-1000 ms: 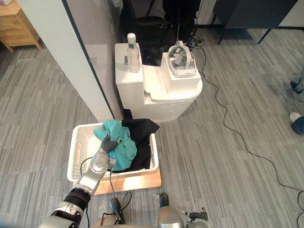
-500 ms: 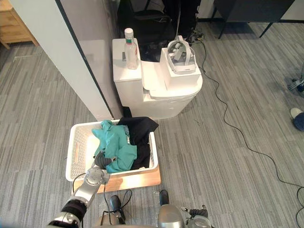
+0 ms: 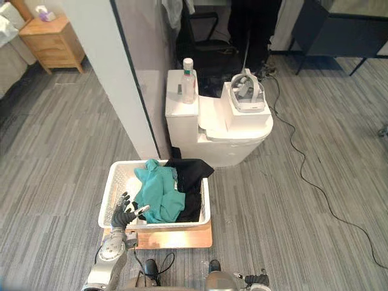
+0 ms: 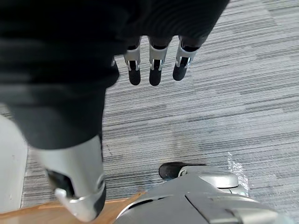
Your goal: Tidy the bed and pick cloth on bed and put in laundry
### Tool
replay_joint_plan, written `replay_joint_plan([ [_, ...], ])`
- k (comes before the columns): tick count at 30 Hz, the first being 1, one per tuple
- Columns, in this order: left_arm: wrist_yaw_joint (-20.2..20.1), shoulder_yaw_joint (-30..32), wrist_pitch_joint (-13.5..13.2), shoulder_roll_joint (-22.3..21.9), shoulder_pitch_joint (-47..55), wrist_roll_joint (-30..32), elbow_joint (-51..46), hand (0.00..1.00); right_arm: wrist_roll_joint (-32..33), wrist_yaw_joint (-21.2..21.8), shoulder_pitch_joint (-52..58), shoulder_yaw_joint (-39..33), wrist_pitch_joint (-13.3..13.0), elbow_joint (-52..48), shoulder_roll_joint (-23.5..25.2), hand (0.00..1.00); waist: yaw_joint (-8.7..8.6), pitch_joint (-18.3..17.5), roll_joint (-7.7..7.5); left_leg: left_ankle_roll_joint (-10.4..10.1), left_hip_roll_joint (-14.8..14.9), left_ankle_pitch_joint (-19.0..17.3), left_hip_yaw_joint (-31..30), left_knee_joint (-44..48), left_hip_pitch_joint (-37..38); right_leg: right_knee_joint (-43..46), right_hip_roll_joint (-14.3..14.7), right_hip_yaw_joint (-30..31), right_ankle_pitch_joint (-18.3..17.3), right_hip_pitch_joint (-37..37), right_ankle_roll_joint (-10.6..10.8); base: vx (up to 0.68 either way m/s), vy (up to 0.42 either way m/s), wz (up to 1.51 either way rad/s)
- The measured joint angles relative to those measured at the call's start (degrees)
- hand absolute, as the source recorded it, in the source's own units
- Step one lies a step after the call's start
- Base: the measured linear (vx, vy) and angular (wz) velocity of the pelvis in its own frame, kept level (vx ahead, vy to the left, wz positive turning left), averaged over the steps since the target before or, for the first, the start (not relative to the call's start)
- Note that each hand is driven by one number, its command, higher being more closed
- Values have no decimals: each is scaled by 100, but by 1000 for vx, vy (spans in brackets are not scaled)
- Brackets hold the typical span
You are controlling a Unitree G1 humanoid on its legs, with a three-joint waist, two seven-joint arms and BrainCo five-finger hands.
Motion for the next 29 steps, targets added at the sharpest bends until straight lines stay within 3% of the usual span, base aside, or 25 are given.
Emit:
replay_joint_plan([
  [4, -102, 285, -170, -96, 202, -225, 576, 0, 5, 6, 109, 73, 6, -60, 23, 0, 136, -164, -76, -9, 6, -7, -48, 0, 7, 13, -12, -78, -42, 54, -11, 18, 4, 12],
  [8, -394, 1148, -195, -146, 62, -431, 1917, 0, 31, 18, 246, 41, 17, -132, 37, 0, 240, -339, -70, -20, 0, -57, -46, -1, 35, 33, -26, -108, -98, 129, -1, 10, 2, 2],
  [12, -340, 2027, 117, -174, -40, -400, 3388, 0, 178, 6, 230, -211, 11, -103, 108, 0, 251, -372, -63, -21, -4, -96, -33, -1, 62, 27, -30, -108, -116, 157, -2, 26, 4, 1],
  [17, -347, 2503, 284, -214, -110, -408, 3528, 0, 305, 12, 201, -433, 1, 29, 154, 0, 309, -379, -72, -25, -3, -97, -32, -2, 54, 12, -28, -121, -125, 165, -12, 33, 2, 1],
  [29, -513, 2697, 383, -188, -220, -69, 3769, 0, 350, 163, 173, -581, 4, 148, 92, 0, 315, -437, 47, -49, 27, -131, 59, -3, 107, 18, 5, -40, -127, 159, -17, -3, 2, -3],
])
